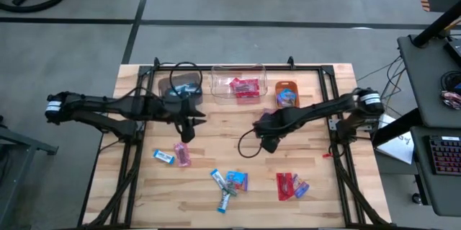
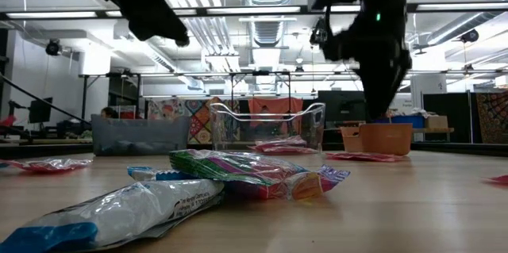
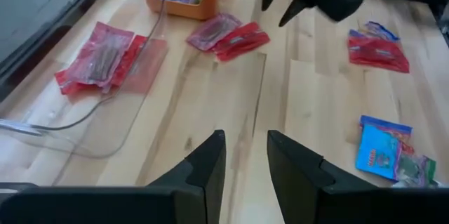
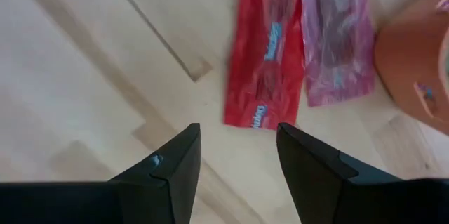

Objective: Sort candy
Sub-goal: Put the red chocolate into the transparent bin

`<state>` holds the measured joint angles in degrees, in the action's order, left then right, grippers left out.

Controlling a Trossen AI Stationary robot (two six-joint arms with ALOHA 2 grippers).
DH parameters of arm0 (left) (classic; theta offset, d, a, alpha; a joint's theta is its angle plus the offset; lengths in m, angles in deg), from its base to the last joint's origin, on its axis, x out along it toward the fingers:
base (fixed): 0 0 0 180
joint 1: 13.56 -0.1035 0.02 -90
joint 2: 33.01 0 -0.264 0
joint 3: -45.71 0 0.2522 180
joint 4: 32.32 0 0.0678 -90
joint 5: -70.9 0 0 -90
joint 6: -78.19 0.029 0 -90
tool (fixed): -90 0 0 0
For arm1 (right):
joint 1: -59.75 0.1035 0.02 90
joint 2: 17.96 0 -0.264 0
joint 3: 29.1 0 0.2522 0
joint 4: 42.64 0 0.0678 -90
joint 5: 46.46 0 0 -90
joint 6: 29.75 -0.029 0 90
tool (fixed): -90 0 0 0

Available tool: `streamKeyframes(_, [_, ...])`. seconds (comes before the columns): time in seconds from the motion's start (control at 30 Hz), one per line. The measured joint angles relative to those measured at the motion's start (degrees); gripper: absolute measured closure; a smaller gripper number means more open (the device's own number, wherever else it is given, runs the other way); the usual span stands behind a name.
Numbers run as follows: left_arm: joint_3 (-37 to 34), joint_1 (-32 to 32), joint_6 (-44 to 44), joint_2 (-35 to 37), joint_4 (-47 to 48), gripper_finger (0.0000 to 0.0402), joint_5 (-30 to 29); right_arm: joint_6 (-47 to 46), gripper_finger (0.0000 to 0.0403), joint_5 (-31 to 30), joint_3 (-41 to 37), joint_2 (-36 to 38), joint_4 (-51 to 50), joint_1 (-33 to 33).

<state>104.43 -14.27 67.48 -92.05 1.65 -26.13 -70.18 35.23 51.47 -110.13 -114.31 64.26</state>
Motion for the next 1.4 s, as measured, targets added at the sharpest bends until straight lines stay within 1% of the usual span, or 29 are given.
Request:
streamKeyframes(0.17, [-0.12, 0.44, -0.55, -0.04, 0.15, 0.0311, -0.23, 0.46, 0.0223, -0.57, -0.06, -5.47, 0.04, -0.15])
streamKeyframes(0.3, [-0.12, 0.44, -0.48, -0.04, 0.09, 0.0311, -1.90, 1.03, 0.0223, -1.15, -0.04, -8.48, 0.30, -0.60])
streamKeyframes(0.4, [-0.12, 0.44, -0.42, -0.04, 0.06, 0.0311, -2.60, 1.44, 0.0223, -2.30, -0.04, -9.74, 0.43, -0.97])
streamKeyframes(0.63, [-0.12, 0.42, -0.40, -0.15, 0.09, 0.0311, -2.92, 3.83, 0.0229, -2.25, -0.25, -10.79, 3.74, -1.16])
streamKeyframes(0.73, [-0.12, 0.44, -0.47, -0.15, 0.11, 0.0311, -2.92, 4.35, 0.0249, -2.01, -0.55, -10.79, 5.73, -1.16])
streamKeyframes(0.8, [-0.12, 0.42, -0.51, -0.15, 0.11, 0.0311, -2.92, 4.92, 0.0272, -1.92, -0.57, -10.79, 6.07, -1.16])
streamKeyframes(0.97, [-0.12, 0.43, -0.53, -0.15, 0.13, 0.0311, -2.92, 5.51, 0.0353, -1.79, -0.70, -10.79, 6.20, -1.16])
streamKeyframes(1.03, [-0.12, 0.42, -0.53, -0.15, 0.13, 0.0311, -2.92, 7.34, 0.0382, -1.92, -0.70, -10.79, 6.20, -1.14])
streamKeyframes(1.2, [-0.12, 0.42, -0.53, -0.16, 0.21, 0.0311, -2.92, 8.26, 0.0392, -2.27, -0.74, -10.08, 5.79, -1.01])
streamKeyframes(1.4, [-0.52, 0.42, -0.46, -0.17, 1.11, 0.0311, -2.92, 9.51, 0.0394, -2.23, -0.68, -5.90, 5.76, -0.62])
